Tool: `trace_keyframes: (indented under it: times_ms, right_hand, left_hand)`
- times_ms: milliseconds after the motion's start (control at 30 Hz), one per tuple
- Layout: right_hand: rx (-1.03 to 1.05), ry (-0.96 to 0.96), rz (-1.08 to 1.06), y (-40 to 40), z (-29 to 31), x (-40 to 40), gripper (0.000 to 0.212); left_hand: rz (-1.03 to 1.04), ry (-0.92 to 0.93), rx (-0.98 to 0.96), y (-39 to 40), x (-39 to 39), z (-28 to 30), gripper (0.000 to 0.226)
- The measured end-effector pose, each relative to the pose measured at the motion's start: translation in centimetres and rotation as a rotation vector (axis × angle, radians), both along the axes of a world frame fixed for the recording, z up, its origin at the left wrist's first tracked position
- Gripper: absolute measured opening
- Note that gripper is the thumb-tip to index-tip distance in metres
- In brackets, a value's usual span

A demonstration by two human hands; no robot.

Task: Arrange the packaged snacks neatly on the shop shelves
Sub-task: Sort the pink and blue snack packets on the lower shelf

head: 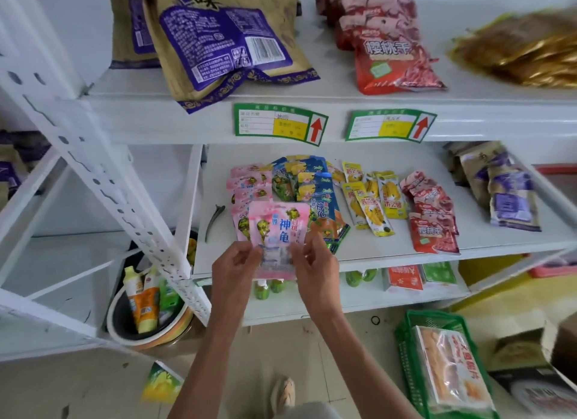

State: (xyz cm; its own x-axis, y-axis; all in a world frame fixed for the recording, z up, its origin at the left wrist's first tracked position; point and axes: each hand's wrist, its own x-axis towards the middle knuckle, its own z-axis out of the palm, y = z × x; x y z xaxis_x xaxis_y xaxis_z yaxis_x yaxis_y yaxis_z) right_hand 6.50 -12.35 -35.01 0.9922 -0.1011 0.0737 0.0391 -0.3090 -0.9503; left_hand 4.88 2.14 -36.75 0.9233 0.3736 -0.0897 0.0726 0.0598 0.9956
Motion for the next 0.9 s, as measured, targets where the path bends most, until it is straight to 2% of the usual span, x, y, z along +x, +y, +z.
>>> trace_keyframes:
  times_ms: [67,200,267,367,500,700,900]
  right_hand:
    - [-0.031,-0.007,0.009,-0.5,0.6,1.3,0.023]
    - [-0.040,0.008,-0.099,-0.7,-0.2,3.0,0.019]
    - [0.000,0.000,-0.104,-0.5,-0.1,3.5,0.021]
    - [-0.022,0.026,-0.025,-1.4,-0.1,4.2,0.012]
    - [-0.085,0.024,-0.041,-2.1,-0.8,4.3,0.015]
    - [-0.064,0.022,-0.076,-3.7,0.0,4.0,0.015]
    - [-0.085,0.005,-0.108,-3.0,0.2,2.7,0.020]
  left_hand:
    - [-0.020,-0.005,-0.021,0.1,1.2,0.5,0.009]
    - [0.008,-0.021,-0.009,-2.1,2.0,1.0,0.032]
    - [0.033,-0.041,0.024,-2.9,2.0,1.4,0.028]
    - [0.097,-0.043,0.014,-3.5,2.0,1.7,0.016]
    - [0.191,-0.062,0.040,-5.3,2.6,2.6,0.020]
    - [0.142,-0.047,0.044,-6.6,3.0,2.4,0.015]
    - [0.122,-0.066,0.014,-6.0,2.3,1.7,0.025]
